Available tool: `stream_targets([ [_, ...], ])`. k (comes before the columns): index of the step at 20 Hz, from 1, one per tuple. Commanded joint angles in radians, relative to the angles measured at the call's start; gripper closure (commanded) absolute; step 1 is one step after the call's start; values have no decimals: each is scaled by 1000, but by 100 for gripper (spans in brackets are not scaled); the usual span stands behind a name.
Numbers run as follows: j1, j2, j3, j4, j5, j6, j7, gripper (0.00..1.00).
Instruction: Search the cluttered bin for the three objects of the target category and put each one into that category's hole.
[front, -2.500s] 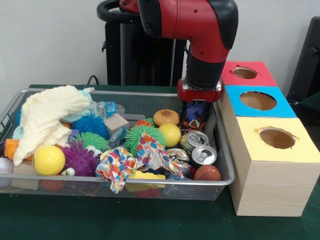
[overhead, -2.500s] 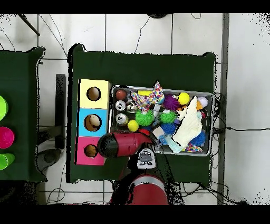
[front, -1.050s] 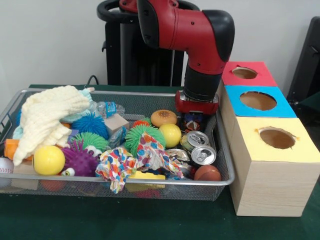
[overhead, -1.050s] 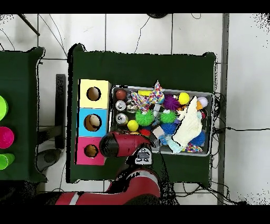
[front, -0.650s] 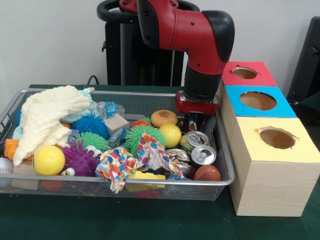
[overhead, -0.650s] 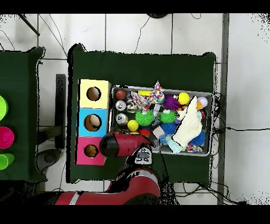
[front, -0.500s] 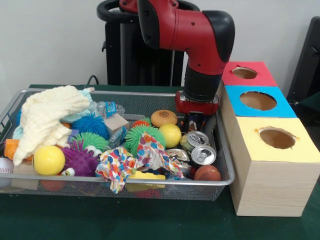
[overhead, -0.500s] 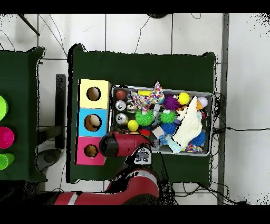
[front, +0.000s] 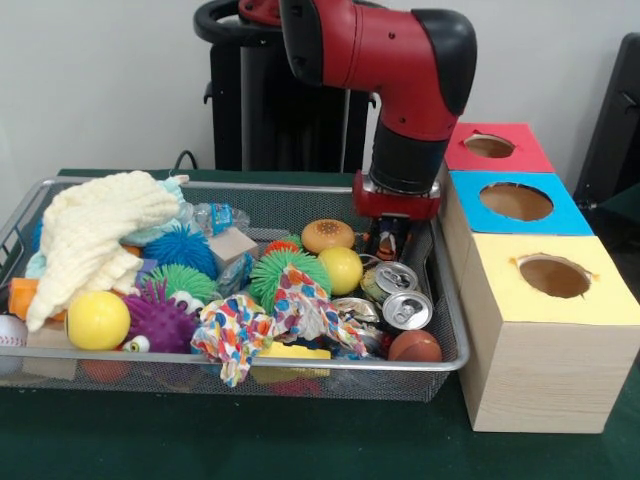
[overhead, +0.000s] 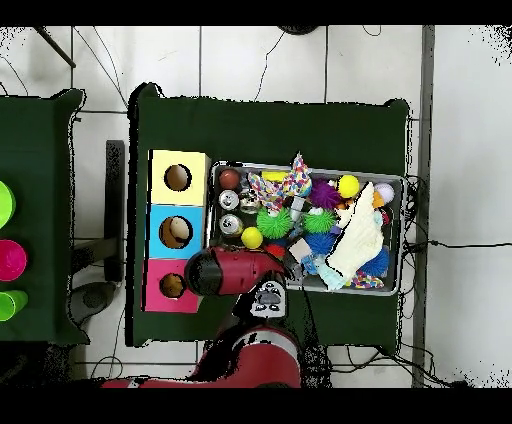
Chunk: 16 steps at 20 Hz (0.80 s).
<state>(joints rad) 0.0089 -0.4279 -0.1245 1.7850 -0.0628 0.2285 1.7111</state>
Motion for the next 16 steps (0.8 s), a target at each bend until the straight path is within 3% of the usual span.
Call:
stream_targets([
  [1, 10, -197, 56, -118, 51, 357, 75, 100],
  [3, 10, -219, 57, -126, 49, 399, 79, 100],
  [6, -8, -246, 83, -103, 57, 378, 95, 100],
  [12, -155, -294, 271, 71, 128, 65, 124, 100],
  [16, -159, -315, 273, 79, 108, 52, 129, 100],
])
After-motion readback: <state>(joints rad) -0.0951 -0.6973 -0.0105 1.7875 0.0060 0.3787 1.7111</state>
